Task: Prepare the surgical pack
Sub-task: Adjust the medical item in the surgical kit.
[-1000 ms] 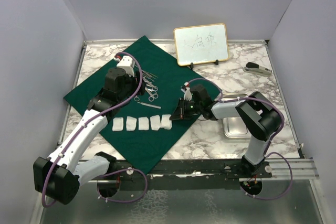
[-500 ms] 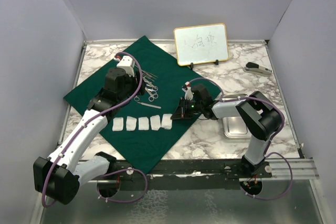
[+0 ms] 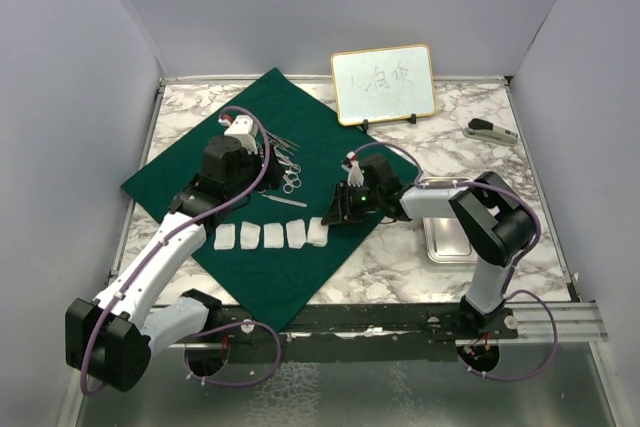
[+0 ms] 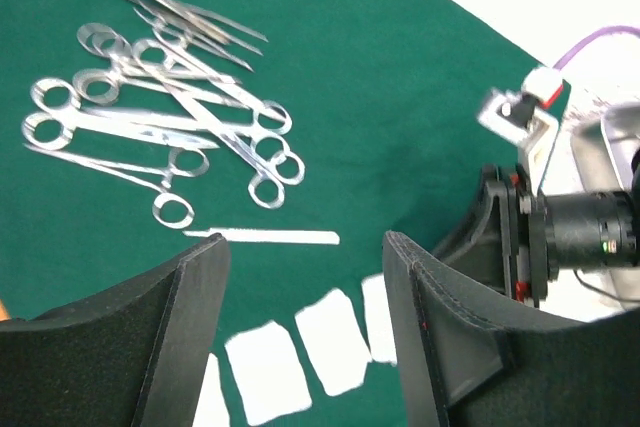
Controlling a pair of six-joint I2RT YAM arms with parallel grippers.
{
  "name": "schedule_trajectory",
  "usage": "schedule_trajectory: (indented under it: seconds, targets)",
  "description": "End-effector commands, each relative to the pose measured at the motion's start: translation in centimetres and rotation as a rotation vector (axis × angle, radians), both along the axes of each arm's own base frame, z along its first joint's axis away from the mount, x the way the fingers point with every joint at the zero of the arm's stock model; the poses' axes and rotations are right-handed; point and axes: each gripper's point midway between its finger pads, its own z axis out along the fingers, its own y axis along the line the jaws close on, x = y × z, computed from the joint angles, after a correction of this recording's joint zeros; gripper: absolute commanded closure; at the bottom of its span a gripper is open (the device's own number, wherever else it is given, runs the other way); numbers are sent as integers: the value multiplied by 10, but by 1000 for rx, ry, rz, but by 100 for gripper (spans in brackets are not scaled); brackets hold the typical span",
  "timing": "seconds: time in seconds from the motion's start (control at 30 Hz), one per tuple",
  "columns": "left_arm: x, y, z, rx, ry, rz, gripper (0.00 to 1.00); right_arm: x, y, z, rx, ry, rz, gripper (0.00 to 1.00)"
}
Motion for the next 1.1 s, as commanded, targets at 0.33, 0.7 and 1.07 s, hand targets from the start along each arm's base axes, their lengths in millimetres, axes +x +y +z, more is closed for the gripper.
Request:
schedule_trajectory:
  seconds: [0.33,0.7,1.07]
  targets:
    - [-81,-100,-91,-249,378,-231,76,-16,-31,36,115,-35,39,48]
    - [-57,-117,-138,-181,457,-208,97,-19,-15,28,237,44,70,54]
    - [-60,-94,-181,-99,482,-145,99,-3,-10,13,198,123,-17,56]
